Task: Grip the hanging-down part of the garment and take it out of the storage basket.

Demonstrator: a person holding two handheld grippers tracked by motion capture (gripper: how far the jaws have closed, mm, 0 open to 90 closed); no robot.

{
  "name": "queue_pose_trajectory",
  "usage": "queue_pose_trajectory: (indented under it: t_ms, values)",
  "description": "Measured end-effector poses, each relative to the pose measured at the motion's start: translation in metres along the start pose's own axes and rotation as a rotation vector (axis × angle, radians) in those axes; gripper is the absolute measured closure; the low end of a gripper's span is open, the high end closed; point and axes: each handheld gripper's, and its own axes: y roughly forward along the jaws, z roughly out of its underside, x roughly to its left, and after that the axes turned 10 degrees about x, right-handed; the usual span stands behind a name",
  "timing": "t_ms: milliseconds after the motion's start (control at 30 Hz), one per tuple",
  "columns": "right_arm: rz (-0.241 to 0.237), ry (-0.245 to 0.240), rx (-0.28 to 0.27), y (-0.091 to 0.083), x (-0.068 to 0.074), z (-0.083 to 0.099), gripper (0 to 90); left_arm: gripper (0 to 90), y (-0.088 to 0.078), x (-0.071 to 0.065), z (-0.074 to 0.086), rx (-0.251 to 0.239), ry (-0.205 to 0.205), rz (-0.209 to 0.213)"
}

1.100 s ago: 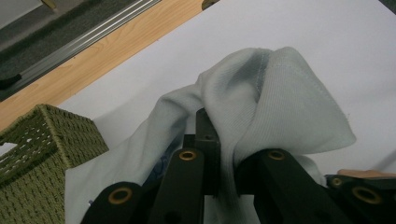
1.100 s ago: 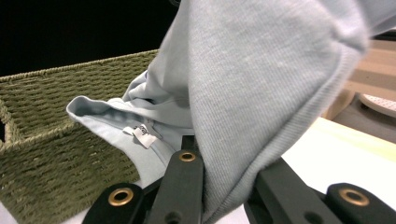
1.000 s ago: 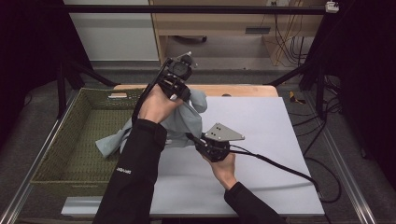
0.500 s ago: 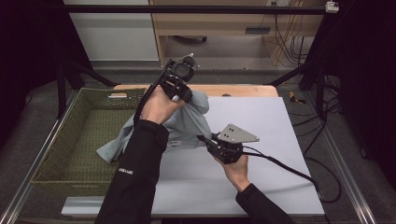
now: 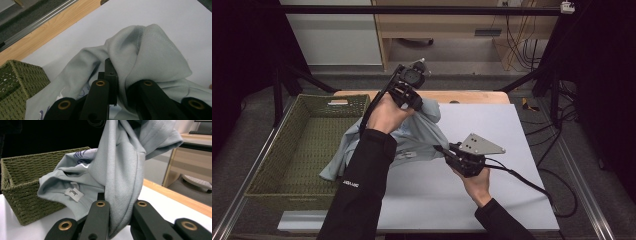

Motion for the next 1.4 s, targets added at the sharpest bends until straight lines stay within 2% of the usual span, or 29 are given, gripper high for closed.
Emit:
queue_pose_trajectory:
  t_ms: [167, 400, 833, 1067, 1333, 1400]
  values:
    - [0.000, 0.012, 0.003, -0.008, -0.004, 0.000, 87.4, 82.8, 0.001, -0.003, -0.001, -0.001, 0.005, 0.004]
    - [0.013, 0.002, 0.003, -0.016, -0.008, -0.003, 87.4, 82.9, 0.001, -0.005, -0.002, -0.004, 0.014, 0.008]
    - [0.076, 0.031, -0.059, -0.035, -0.021, -0.013, 87.4, 82.8, -0.001, -0.012, -0.007, -0.014, 0.022, 0.023]
    - [0.087, 0.044, -0.070, -0.040, -0.024, -0.017, 87.4, 82.8, -0.003, -0.016, -0.009, -0.020, 0.028, 0.025]
    - [0.107, 0.033, -0.078, -0.046, -0.028, -0.020, 87.4, 82.8, -0.002, -0.020, -0.012, -0.027, 0.030, 0.032]
    - [0.107, 0.034, -0.094, -0.049, -0.029, -0.023, 87.4, 82.8, -0.002, -0.021, -0.012, -0.029, 0.032, 0.035]
